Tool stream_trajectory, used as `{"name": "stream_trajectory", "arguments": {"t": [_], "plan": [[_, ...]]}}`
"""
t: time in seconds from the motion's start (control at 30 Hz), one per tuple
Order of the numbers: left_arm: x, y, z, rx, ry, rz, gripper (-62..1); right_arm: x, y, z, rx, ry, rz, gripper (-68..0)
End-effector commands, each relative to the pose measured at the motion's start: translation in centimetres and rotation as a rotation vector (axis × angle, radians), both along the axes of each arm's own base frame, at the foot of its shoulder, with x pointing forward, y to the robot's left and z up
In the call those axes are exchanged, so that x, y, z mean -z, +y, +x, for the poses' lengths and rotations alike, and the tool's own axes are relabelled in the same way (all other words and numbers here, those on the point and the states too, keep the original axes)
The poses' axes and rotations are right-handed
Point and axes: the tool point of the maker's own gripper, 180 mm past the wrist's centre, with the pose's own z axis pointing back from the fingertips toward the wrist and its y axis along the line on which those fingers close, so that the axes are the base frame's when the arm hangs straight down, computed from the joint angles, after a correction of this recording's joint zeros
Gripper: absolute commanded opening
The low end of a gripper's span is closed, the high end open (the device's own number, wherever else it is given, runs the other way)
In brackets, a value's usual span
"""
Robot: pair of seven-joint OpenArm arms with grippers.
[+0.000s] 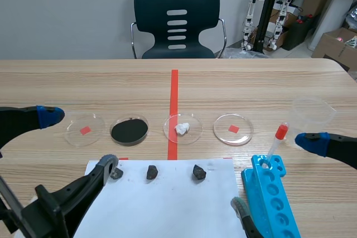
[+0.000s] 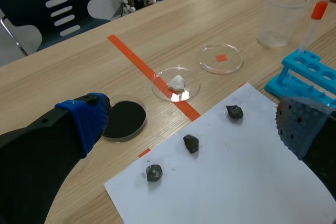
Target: Pick up the right mineral with the left hand
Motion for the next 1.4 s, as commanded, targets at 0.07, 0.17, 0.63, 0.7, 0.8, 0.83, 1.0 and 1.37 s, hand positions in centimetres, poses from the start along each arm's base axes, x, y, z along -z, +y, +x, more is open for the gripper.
{"name": "stream_trajectory", "arguments": {"t": [0.07,0.17,0.63,0.7,0.8,0.83,1.0,1.37], "plan": [[0.7,-0.5,0.5,-0.017,0.05,0.017,1.4,-1.3,0.1,0.5,0.003,-0.042,0.02,0.4],[1.6,-0.9,1.2,-0.035,0.096,0.042,1.4,-1.3,0.1,0.5,0.003,-0.042,0.02,0.4],[3.8,-6.5,5.8,-0.016,0.258,0.062,1.4,-1.2,0.1,0.5,0.003,-0.042,0.02,0.4],[4.1,-7.6,6.4,0.005,0.267,0.049,1.4,-1.3,0.1,0.5,0.003,-0.042,0.02,0.4],[4.5,-9.9,6.7,0.058,0.278,0.029,1.4,-1.2,0.1,0.5,0.003,-0.042,0.02,0.4],[4.7,-10.7,6.6,0.083,0.291,0.025,1.4,-1.3,0.1,0.5,0.003,-0.042,0.02,0.4],[7.3,-13.4,6.4,0.123,0.412,0.104,1.4,-1.3,0.1,0.5,0.003,-0.042,0.02,0.4],[10.6,-13.8,9.8,-0.188,0.581,0.206,1.4,-1.3,0.1,0.5,0.003,-0.042,0.02,0.4]]}}
